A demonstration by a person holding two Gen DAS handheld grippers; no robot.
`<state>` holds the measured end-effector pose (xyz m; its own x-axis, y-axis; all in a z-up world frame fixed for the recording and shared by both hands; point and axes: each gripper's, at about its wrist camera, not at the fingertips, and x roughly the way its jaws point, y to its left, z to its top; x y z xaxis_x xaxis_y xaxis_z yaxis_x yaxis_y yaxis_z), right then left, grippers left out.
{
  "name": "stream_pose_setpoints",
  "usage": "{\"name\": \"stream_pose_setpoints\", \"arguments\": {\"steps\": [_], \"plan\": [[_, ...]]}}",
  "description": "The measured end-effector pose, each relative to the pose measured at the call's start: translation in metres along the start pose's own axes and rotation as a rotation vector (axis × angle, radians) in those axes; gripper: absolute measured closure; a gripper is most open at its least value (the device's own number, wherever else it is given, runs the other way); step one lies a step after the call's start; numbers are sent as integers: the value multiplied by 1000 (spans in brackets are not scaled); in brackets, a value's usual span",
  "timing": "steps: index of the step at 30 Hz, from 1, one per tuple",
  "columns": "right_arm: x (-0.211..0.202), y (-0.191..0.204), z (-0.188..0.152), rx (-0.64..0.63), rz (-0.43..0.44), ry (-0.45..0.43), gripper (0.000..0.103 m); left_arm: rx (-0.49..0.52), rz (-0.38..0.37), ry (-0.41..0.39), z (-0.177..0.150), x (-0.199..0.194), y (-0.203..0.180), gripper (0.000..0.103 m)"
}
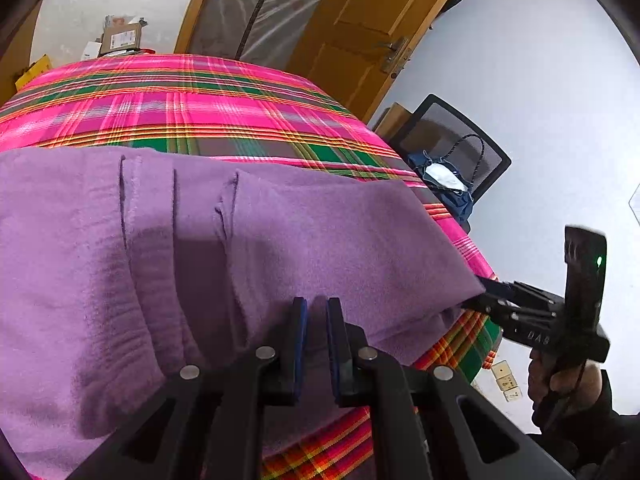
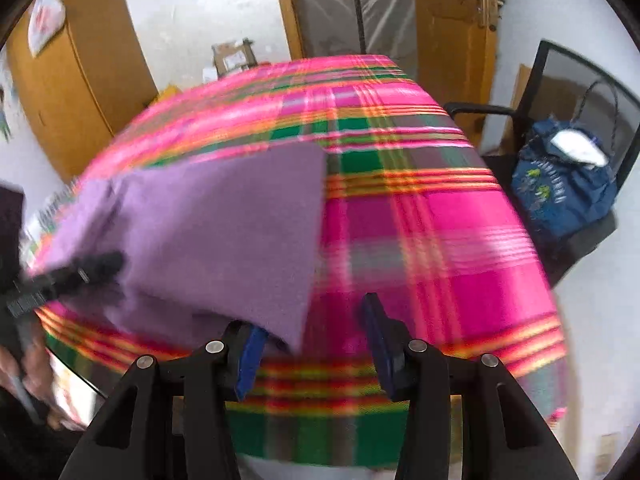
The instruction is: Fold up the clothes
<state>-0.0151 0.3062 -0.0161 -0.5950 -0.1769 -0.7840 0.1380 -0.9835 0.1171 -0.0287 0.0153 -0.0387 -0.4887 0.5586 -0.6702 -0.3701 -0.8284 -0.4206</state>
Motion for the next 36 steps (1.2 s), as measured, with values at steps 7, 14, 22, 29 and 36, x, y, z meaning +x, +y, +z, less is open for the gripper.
{"name": "stream_pose_setpoints", "arguments": {"steps": [7, 14, 22, 29, 36], "plan": [[-1, 2, -3, -55, -54, 11, 52, 4, -5, -2, -2, -2, 0, 93], [-16, 4, 0, -105, -6, 2, 52, 6, 16, 0, -1, -5, -3, 93], [-7, 37, 9, -188, 66, -48, 50, 21, 35, -21, 7, -7, -9, 93], [1, 26, 5, -197, 50, 13, 49, 26, 47, 1, 1, 1, -6, 93], [-23, 17, 46, -159, 138, -167, 49, 5, 62, -46, 18, -6, -7, 93]]}}
